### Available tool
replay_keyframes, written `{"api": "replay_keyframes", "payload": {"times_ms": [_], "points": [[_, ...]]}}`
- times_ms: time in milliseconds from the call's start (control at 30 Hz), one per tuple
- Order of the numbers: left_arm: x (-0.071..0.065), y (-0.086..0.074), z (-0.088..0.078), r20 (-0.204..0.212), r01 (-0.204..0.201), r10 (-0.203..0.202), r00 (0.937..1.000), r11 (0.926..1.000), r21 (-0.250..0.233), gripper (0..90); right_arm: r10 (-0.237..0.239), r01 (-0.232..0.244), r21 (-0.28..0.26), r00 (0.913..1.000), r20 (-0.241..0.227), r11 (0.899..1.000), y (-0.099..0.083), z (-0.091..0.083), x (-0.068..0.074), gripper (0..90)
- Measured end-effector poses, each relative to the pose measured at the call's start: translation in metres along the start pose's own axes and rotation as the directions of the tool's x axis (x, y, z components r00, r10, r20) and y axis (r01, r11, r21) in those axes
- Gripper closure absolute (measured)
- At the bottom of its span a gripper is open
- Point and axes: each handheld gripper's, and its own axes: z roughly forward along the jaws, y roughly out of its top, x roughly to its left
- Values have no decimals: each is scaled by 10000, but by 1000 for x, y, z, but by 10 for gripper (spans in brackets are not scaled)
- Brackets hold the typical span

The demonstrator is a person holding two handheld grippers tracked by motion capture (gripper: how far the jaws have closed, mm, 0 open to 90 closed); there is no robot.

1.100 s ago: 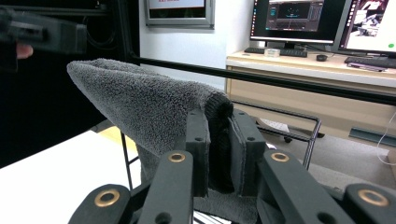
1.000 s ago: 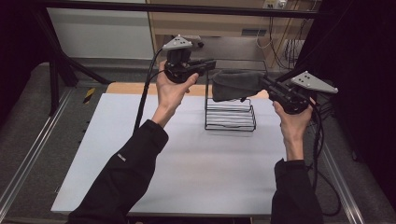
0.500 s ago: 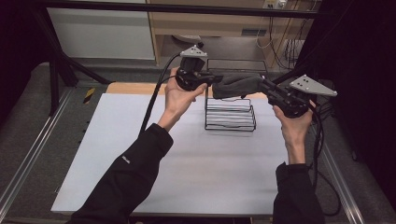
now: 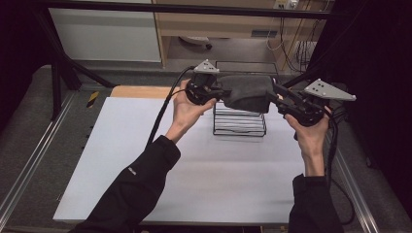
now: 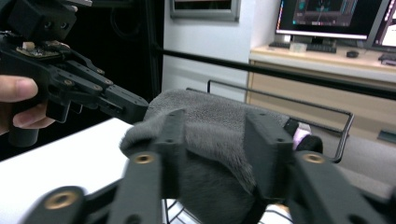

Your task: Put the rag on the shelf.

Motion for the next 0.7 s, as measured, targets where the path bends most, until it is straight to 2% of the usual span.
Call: {"api": "replay_keyframes", "payload": {"times_ms": [100, 233, 400, 700], "points": [[-1, -5, 5, -100, -110, 111, 9999, 9999, 49, 897, 152, -156, 569, 9999, 67, 9983, -3, 5, -1, 794], [1, -12, 9, -156, -53, 54, 9999, 10000, 72, 897, 546, -580, 1145, 9980, 322, 9917, -13, 12, -6, 888], [6, -19, 14, -261, 61, -58, 9996, 9999, 98, 897, 860, -937, 1502, 9947, 572, 9842, -27, 20, -12, 900], [10, -29, 23, -428, 177, -175, 9989, 9998, 52, 893, 941, -1089, 1744, 9914, 912, 9786, -42, 34, -17, 900]]}}
